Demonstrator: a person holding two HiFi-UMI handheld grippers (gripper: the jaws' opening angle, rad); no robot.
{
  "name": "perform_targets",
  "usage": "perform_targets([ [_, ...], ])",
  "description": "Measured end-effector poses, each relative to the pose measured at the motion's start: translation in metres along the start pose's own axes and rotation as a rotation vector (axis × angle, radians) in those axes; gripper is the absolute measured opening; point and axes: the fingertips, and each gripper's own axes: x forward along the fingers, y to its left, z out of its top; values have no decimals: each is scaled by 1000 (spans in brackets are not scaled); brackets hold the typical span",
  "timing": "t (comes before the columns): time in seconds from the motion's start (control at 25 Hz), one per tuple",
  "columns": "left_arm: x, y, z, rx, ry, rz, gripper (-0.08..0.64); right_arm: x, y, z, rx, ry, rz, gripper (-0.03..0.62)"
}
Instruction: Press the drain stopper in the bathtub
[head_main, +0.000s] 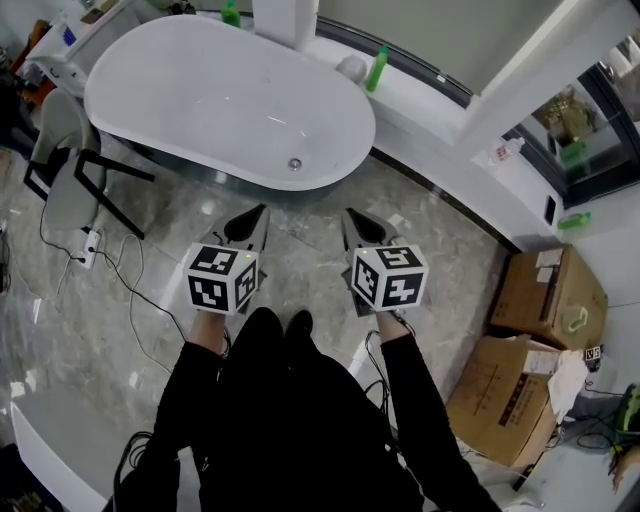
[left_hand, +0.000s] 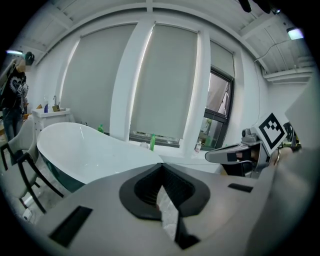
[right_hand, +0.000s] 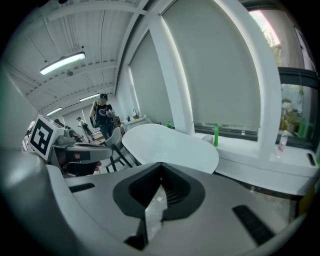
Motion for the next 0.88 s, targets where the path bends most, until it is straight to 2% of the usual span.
perform_targets([
  [0.24, 17, 0, 12, 6, -2, 18, 5, 13, -10, 14, -18, -6, 24, 3],
  [0.52, 41, 17, 22, -5, 6, 36, 5, 44, -20, 28, -20, 8, 32, 3],
  [0.88, 120, 66, 35, 7, 49, 0, 5, 119, -50, 58, 6, 34, 8, 3],
])
